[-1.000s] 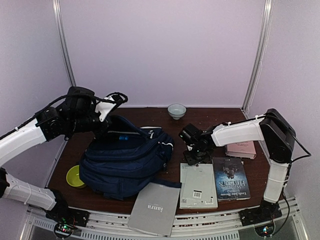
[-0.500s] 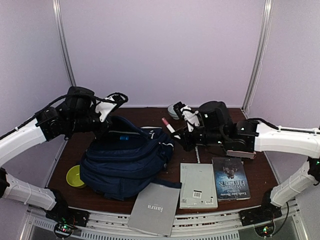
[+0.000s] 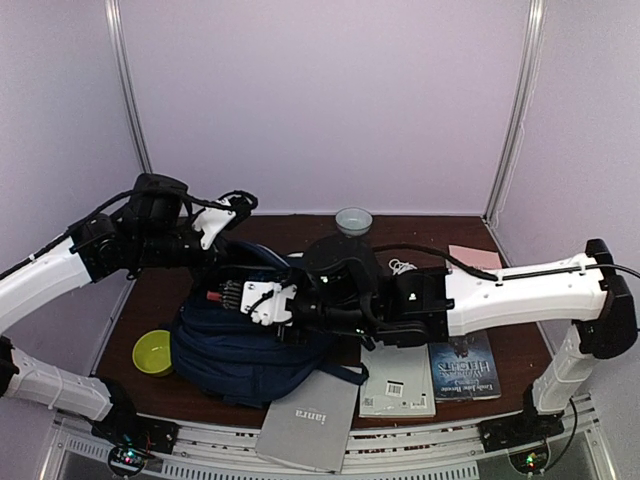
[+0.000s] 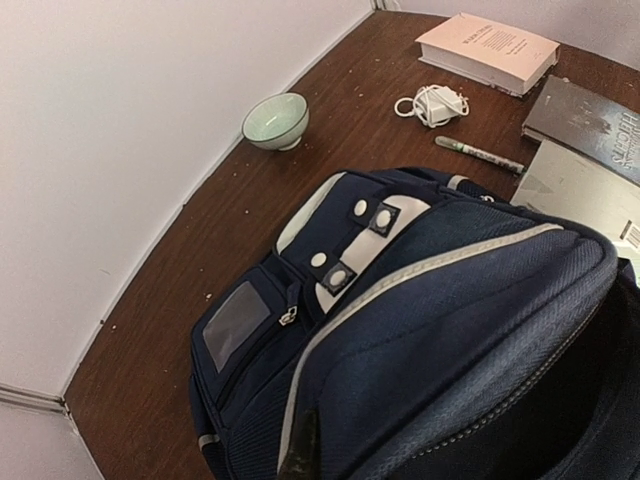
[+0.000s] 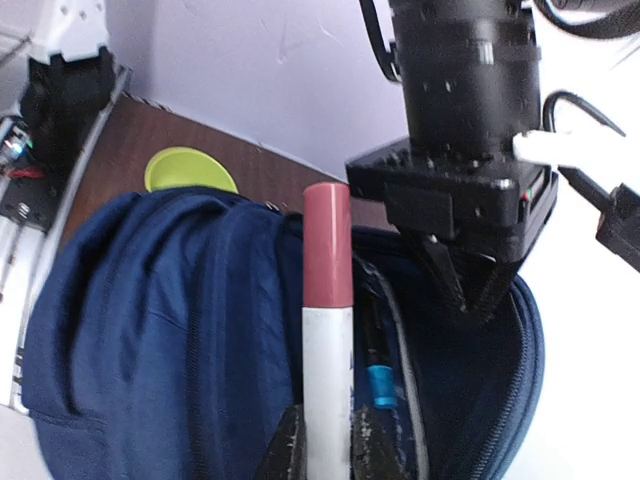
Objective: Pack the student bag
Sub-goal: Place the pen in the upper front pocket of the bag.
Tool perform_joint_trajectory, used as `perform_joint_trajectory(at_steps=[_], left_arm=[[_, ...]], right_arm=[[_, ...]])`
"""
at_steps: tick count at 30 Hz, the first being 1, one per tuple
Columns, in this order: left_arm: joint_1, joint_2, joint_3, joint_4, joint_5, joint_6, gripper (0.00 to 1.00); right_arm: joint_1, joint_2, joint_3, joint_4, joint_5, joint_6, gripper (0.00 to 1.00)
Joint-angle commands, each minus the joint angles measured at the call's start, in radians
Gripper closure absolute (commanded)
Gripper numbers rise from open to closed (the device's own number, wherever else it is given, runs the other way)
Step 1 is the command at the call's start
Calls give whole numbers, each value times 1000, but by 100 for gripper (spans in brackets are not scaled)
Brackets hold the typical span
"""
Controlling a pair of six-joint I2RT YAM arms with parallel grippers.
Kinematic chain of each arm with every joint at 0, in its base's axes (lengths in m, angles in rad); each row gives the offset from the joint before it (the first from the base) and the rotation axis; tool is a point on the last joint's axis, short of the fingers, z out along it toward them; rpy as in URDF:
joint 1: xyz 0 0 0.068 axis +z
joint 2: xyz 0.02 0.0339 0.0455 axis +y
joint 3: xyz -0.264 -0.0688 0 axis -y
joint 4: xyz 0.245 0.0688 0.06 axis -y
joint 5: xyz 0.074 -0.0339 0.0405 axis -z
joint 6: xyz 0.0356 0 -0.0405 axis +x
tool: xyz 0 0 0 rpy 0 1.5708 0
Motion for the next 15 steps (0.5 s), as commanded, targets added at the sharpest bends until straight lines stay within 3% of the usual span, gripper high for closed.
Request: perform_joint_trajectory(at_steps=[1,8,12,15], left_arm=[[1,-52,47,168,97,3,100],[1,-47,48,166,129,3,100],[1,-46,48,165,139,4,100],[1,-46,48,165,136,3,100]], right_arm=[[-3,31,50,3,281,-264,100],[-7,125,107,-117,385,-438,100],[-19,179,181,-178,448,-420,100],[-27,221,237,-197,504,-390,83]])
